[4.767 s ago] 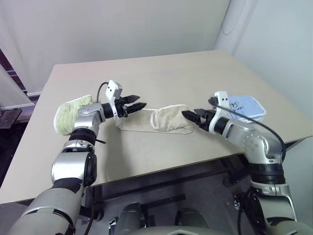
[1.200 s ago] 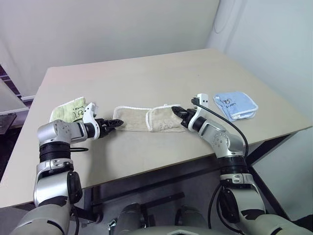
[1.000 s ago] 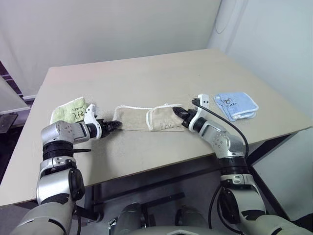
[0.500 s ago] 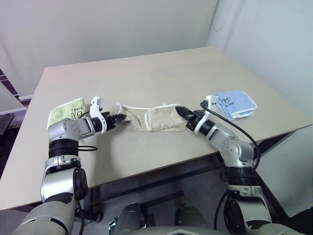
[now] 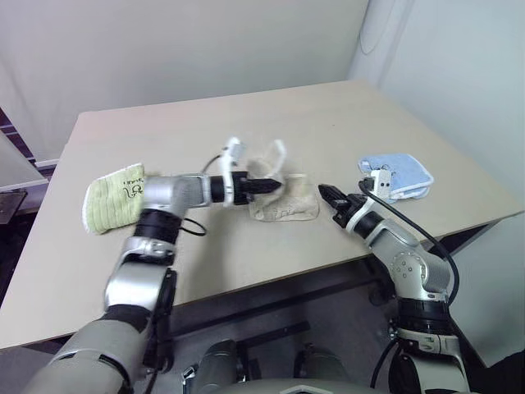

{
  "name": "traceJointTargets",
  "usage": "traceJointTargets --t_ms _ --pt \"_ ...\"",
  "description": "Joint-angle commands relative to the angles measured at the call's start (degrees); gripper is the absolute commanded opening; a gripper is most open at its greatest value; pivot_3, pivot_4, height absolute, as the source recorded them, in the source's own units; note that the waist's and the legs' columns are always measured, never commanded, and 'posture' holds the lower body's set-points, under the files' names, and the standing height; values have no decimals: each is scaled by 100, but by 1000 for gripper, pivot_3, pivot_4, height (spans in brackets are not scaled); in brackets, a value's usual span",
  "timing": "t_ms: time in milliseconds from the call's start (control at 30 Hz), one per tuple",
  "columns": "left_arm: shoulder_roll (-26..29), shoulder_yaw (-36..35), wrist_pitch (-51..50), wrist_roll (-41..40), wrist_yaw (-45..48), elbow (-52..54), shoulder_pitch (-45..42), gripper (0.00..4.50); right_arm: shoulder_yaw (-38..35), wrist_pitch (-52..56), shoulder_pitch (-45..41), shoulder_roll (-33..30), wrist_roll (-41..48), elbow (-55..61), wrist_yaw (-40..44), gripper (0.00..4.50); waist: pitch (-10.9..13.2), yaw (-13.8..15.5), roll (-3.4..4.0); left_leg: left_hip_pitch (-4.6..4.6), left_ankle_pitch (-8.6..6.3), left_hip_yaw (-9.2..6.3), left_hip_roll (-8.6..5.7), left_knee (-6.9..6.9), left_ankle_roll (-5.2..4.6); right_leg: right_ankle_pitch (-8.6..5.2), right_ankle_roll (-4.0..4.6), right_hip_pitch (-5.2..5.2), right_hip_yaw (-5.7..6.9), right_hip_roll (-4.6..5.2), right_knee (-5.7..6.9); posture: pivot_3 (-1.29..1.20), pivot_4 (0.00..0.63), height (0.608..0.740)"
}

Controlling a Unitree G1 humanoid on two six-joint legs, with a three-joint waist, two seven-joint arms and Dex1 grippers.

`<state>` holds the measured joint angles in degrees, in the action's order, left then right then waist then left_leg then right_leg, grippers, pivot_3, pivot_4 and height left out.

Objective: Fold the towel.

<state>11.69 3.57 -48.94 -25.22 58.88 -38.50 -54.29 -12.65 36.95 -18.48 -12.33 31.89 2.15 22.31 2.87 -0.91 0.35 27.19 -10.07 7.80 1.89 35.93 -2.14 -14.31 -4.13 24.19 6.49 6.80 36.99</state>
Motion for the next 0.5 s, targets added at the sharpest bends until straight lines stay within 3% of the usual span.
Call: traceJointTargets --t_ms 33,133,300,500 --pt "-278 121 705 351 67 -723 -356 42 -224 -163 -21 -49 7 218 -213 0 0 -19 0 -1 -7 -5 0 13 -13 4 -5 -9 1 0 2 0 0 721" --pt "-730 219 1467 746 -188 -1524 -522 42 -220 -177 70 -80 -75 353 -362 0 0 -1 0 -6 -10 -25 -1 31 -33 16 -19 -7 9 -4 4 0 0 721" --pt "-987 121 2020 967 -118 -2077 -621 42 -290 -154 211 -101 -62 536 -512 0 2 -15 -2 -2 -11 -25 0 32 -41 10 -10 5 6 -3 3 0 0 721" --pt "-1023 -44 2386 1036 -53 -2288 -670 2108 -283 -179 339 -140 -105 599 -577 0 2 13 -2 -6 -13 -27 0 34 -43 9 -5 14 9 -1 2 0 0 721"
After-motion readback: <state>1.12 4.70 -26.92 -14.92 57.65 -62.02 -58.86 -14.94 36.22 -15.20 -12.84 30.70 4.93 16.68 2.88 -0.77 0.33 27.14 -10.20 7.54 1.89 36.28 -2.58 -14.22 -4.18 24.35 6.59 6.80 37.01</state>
